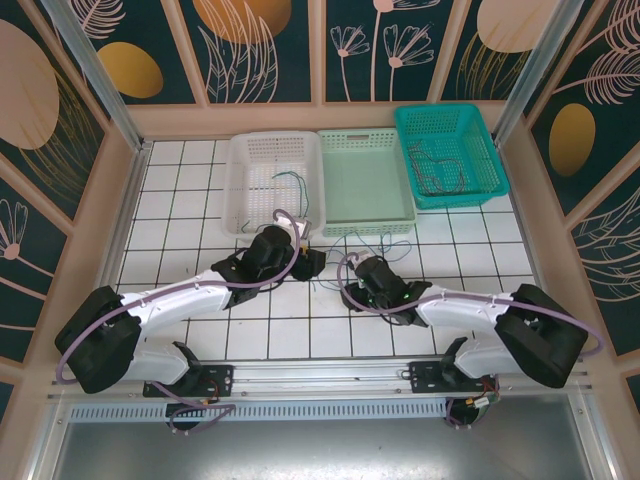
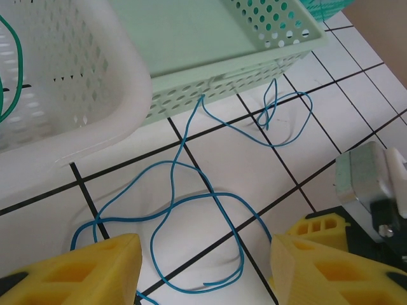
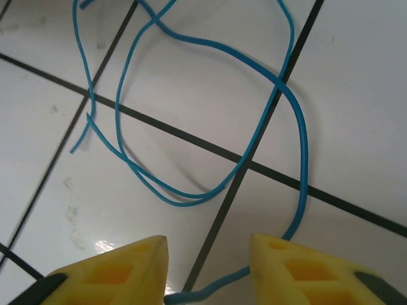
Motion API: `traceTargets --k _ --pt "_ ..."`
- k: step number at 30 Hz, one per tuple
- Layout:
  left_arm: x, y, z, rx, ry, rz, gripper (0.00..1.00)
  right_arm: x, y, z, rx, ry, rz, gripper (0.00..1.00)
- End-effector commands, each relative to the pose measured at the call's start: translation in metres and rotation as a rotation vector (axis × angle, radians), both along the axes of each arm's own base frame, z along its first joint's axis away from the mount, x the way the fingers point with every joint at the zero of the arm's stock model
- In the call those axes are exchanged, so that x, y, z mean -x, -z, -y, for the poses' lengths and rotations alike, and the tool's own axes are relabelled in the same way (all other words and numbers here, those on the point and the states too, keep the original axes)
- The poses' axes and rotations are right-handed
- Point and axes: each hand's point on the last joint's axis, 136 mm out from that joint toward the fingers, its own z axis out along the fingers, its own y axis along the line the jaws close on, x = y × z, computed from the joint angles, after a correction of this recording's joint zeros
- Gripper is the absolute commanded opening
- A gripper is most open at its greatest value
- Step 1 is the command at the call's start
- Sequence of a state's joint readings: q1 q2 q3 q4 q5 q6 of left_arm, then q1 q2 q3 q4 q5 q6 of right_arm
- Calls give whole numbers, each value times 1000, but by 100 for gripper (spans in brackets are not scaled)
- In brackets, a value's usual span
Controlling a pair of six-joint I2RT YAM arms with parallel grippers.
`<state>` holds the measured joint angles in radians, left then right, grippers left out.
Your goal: Untangle the cables
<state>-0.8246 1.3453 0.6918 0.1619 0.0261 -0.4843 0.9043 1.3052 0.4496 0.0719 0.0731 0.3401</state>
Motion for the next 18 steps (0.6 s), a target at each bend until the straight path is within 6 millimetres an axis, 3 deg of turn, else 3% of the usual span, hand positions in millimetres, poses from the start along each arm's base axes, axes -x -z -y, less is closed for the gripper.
traceTargets --k 1,6,12,18 --pt "1 1 2 16 7 -4 56 -10 -9 -4 -3 20 45 28" --pt "2 1 0 13 5 0 56 -15 -25 -1 -4 33 89 1" --pt "1 1 -7 -14 -12 18 56 -2 -73 2 -75 -70 110 0" --pt "-1 -4 -7 -18 -10 35 56 16 -96 6 -150 -144 -53 0"
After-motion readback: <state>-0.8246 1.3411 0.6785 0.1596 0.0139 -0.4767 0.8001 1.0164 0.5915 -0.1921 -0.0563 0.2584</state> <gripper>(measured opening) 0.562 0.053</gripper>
